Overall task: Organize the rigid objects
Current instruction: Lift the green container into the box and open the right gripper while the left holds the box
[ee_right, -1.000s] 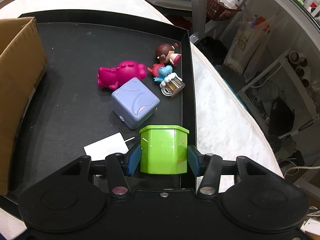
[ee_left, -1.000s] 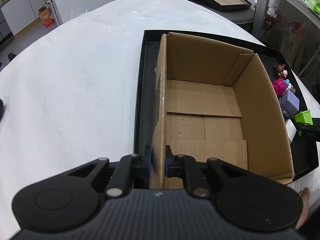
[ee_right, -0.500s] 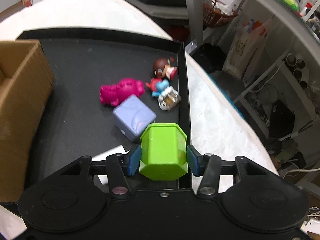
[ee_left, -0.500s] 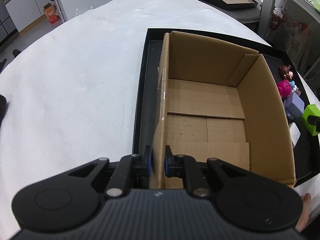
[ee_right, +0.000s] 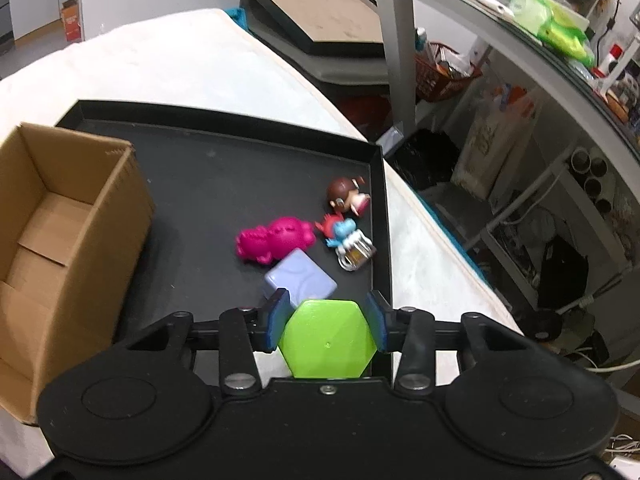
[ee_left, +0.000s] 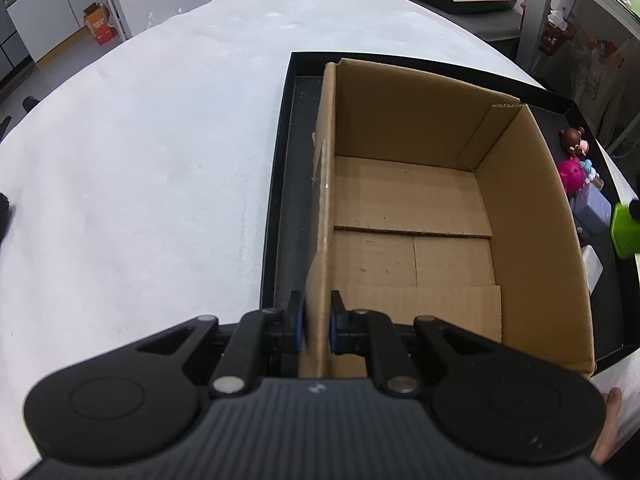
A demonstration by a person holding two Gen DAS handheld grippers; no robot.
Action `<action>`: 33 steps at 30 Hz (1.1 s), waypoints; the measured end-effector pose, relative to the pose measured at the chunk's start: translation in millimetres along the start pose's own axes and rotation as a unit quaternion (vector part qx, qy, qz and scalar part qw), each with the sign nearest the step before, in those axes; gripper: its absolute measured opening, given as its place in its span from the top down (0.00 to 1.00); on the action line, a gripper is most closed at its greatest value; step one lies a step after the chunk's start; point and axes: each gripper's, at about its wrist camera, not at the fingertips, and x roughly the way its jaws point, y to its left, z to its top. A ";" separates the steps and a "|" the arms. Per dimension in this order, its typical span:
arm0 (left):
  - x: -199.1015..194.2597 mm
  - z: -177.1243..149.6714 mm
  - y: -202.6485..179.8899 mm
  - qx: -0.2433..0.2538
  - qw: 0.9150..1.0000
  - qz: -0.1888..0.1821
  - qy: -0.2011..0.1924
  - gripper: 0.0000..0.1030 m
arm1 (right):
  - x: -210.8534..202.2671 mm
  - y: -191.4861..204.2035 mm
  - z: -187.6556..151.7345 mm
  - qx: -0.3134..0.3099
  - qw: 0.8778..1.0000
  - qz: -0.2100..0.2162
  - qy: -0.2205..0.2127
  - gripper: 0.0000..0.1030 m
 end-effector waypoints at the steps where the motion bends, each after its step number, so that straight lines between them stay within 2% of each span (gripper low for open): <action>1: 0.1 0.3 0.1 -0.001 1.000 -0.001 0.001 0.89 | -2.1 1.9 1.3 -0.003 1.000 0.000 -0.004 0.60; 7: 0.2 0.6 1.7 -0.002 1.000 -0.007 0.002 0.89 | -16.2 13.8 12.5 -0.017 0.999 0.007 -0.029 0.61; 15: 0.2 0.0 2.6 0.001 1.000 -0.012 0.002 0.89 | -43.6 31.8 33.7 -0.021 0.997 0.050 -0.056 0.61; 24: 0.9 0.8 5.1 0.000 1.000 -0.020 0.008 0.88 | -57.5 42.6 59.2 0.005 0.990 0.121 -0.073 0.61; 33: 2.7 4.8 4.6 -0.001 1.000 -0.016 0.020 0.89 | -47.9 69.1 64.2 0.030 0.977 0.202 -0.052 0.61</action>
